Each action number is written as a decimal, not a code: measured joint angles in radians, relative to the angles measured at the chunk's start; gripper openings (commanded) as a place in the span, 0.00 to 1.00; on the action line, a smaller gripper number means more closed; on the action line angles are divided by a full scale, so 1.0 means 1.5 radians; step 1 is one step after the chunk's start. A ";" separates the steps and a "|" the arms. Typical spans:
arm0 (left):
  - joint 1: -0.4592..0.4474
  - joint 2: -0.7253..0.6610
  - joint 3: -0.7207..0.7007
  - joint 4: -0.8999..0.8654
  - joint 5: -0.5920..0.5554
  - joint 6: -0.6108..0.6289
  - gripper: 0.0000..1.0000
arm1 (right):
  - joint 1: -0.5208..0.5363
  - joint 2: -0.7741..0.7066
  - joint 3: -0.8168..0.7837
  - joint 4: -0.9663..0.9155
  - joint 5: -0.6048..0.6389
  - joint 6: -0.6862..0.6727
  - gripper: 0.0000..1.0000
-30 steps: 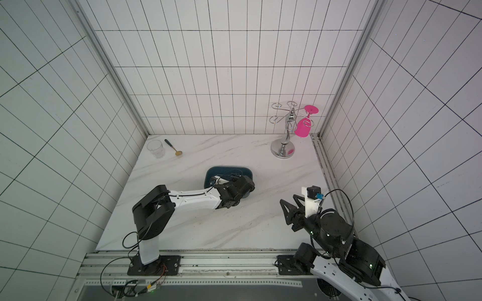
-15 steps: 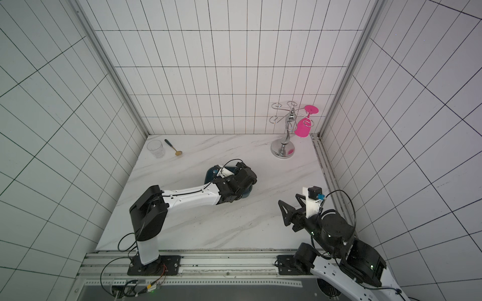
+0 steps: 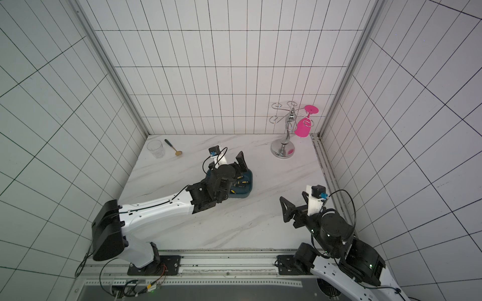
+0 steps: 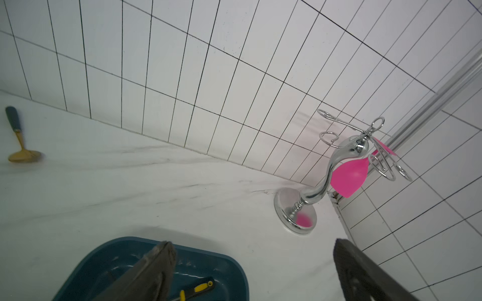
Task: Put the file tool into the storage box
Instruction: Place the file tool in the storage box, then reset both arms
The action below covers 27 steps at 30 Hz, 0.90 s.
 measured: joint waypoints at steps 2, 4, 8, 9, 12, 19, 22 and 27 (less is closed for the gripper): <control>0.001 -0.042 -0.031 0.003 0.005 0.079 0.99 | 0.000 0.020 -0.001 0.010 0.021 0.000 0.99; 0.003 -0.087 -0.058 0.001 -0.003 0.146 0.99 | 0.000 0.053 -0.002 0.030 0.047 -0.002 0.99; 0.050 -0.201 -0.139 -0.006 -0.011 0.218 0.99 | 0.000 0.126 -0.006 0.072 0.116 -0.009 0.99; 0.082 -0.242 -0.171 -0.008 -0.003 0.223 0.98 | 0.000 0.146 -0.011 0.089 0.140 -0.011 0.99; 0.199 -0.366 -0.281 0.014 0.043 0.237 0.99 | -0.007 0.201 -0.033 0.134 0.184 -0.023 0.99; 0.405 -0.428 -0.402 0.061 0.122 0.248 0.99 | -0.096 0.263 -0.094 0.269 0.248 -0.084 0.99; 0.434 -0.377 -0.408 0.070 0.122 0.236 0.98 | -0.165 0.240 -0.144 0.350 0.238 -0.137 0.99; 0.456 -0.277 -0.425 0.137 0.093 0.239 0.98 | -0.304 0.242 -0.178 0.437 0.210 -0.174 0.99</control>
